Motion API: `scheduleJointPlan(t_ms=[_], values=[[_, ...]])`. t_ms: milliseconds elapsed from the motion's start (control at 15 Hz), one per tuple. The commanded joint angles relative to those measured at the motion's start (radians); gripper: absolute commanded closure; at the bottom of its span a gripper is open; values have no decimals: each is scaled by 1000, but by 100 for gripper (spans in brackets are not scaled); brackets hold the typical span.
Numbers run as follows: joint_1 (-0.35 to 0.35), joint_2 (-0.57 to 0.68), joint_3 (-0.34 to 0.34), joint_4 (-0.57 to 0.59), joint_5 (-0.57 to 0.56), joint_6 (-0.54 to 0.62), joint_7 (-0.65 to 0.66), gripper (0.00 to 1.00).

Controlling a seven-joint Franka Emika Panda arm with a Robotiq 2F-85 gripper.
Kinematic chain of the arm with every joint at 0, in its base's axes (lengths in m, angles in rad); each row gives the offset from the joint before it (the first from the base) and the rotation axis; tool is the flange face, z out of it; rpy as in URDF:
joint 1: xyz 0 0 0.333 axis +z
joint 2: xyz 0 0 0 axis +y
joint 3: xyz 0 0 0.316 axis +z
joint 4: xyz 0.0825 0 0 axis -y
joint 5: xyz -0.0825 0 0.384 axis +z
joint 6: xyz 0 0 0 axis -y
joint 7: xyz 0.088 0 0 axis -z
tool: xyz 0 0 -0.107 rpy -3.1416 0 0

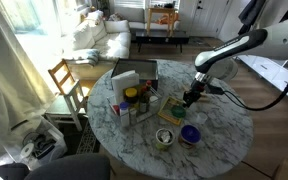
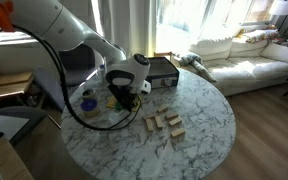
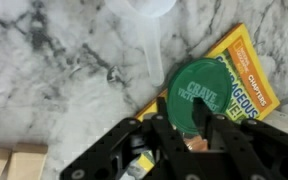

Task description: Swap the lids on the can

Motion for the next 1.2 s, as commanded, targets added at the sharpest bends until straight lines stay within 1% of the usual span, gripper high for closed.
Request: scheduleJointPlan(t_ms=[0,133,200,267,333,533,800,1000,1133], values=[[17,-74,-6,-50,-113,-3,86,34],[-23,-116,31,-66,-80,-52,43,19],[-46,-127,49,-67,-47,-101,9,11],[-70,-131,63,-67,-16,-175,-24,4],[-79,-141,66,-76,4,-229,-48,0],[-98,-149,58,-96,54,-395,-124,0],[-105,-102,46,-101,123,-579,-242,0],[-94,-67,35,-107,167,-646,-305,0],[-86,-40,24,-104,178,-639,-336,0]])
